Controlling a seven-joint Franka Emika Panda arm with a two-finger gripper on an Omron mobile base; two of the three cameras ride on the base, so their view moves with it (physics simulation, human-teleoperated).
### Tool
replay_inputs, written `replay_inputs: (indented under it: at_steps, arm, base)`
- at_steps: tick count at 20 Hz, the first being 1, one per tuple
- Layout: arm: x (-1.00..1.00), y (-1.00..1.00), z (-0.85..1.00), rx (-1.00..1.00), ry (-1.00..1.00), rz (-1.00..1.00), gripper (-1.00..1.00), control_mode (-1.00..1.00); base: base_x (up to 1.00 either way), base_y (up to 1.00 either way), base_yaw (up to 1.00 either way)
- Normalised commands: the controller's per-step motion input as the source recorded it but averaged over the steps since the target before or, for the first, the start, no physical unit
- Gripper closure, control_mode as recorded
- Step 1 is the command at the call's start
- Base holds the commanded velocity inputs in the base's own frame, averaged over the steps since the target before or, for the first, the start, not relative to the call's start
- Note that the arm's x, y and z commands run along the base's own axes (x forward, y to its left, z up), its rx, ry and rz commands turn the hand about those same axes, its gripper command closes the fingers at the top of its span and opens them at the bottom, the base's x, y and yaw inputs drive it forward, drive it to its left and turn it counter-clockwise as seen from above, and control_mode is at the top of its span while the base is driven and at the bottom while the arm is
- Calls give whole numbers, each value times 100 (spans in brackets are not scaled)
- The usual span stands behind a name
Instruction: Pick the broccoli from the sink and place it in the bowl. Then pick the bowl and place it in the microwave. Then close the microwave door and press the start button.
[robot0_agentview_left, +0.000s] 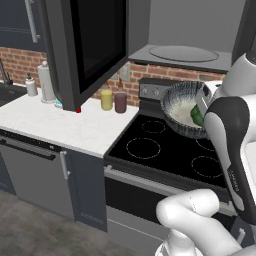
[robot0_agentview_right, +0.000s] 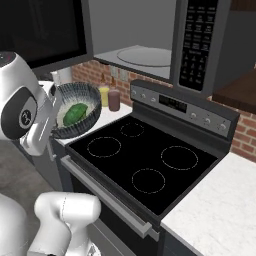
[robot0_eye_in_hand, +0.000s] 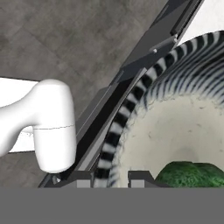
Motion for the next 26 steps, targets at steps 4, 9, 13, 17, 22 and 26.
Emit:
replay_inputs:
  at_steps: [4, 9, 13, 17, 22, 26]
  arm:
    - [-13, 0, 76, 0, -30, 0, 100, -100]
    - [-1, -1, 80, 0, -17, 0, 100, -100]
    - [11, 0, 62, 0, -1, 0, 100, -100]
    - [57, 0, 46, 0, 3, -2, 100, -100]
    - [52, -9, 25, 0, 1, 0, 100, -100]
    - [49, -26, 1, 0, 2, 0, 100, -100]
  base:
    - [0, 0, 0]
    - [0, 0, 0]
    - [0, 0, 0]
    - [0, 0, 0]
    - [0, 0, 0]
    - [0, 0, 0]
